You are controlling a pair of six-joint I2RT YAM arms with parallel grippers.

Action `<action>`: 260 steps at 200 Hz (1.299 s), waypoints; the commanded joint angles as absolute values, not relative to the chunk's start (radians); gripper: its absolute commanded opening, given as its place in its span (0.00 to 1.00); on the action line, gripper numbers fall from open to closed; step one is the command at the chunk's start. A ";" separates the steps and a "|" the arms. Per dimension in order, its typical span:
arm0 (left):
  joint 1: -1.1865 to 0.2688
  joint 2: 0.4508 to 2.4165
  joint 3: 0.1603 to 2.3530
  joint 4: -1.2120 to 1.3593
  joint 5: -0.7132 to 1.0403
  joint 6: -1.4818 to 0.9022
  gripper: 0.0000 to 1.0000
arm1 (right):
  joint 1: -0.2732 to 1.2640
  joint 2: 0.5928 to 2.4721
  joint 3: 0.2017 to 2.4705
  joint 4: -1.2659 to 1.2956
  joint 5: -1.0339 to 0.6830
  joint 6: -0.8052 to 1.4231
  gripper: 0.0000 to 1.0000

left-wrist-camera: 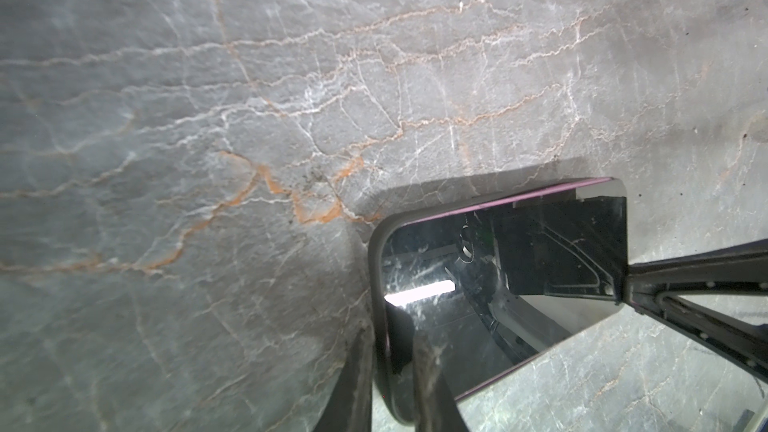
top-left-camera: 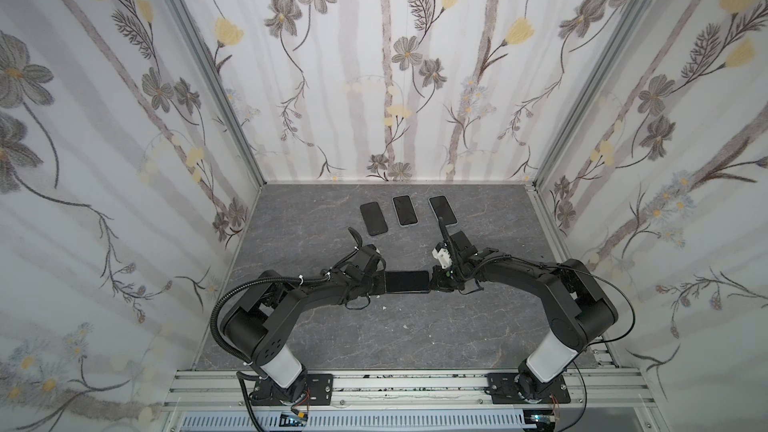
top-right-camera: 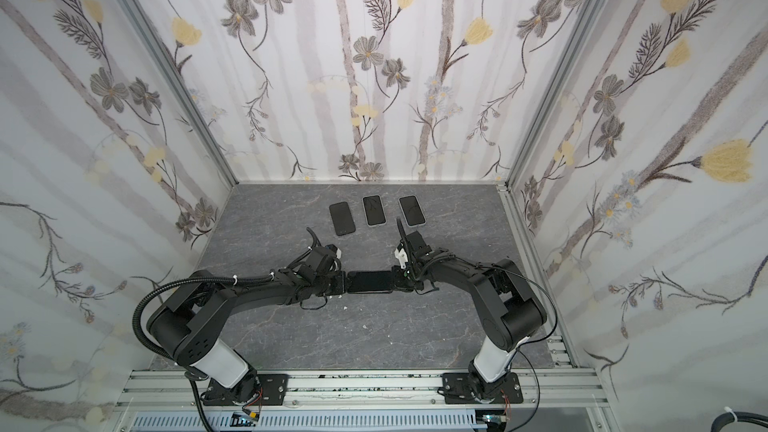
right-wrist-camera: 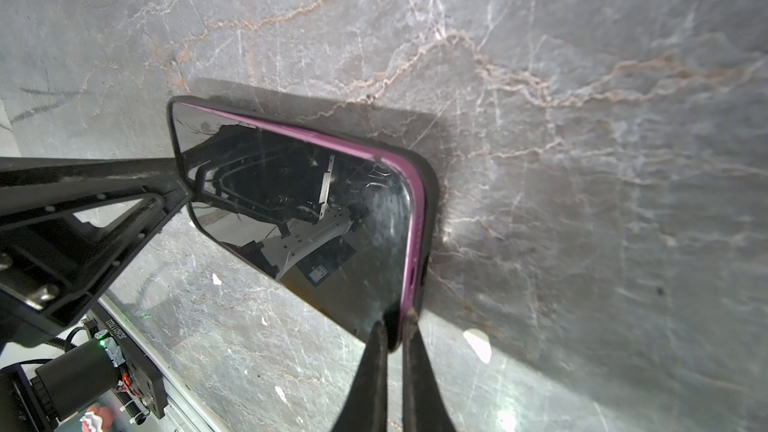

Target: Put the phone into the phone case

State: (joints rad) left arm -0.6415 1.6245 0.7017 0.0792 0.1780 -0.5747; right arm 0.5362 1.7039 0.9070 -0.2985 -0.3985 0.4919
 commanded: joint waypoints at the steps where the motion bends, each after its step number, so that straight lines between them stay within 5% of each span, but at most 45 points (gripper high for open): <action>1: -0.641 1.628 0.703 0.020 0.154 -0.564 0.17 | 0.543 1.733 0.899 -0.328 -0.346 0.475 0.08; 177: -0.640 1.628 0.706 0.018 0.156 -0.558 0.17 | 0.557 1.760 0.943 -0.394 -0.254 0.469 0.07; 228: -0.638 1.602 0.740 -0.008 0.135 -0.539 0.17 | 0.560 1.683 0.999 -0.417 -0.198 0.455 0.24; 260: -0.624 1.577 0.793 -0.041 0.119 -0.520 0.17 | 0.559 1.661 1.055 -0.424 -0.160 0.406 0.26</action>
State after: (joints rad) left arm -0.6334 1.5932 0.7563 -0.0051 0.1493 -0.5465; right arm 0.5591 1.6714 1.0183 -0.4049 -0.2195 0.4553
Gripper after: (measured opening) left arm 0.173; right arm 0.253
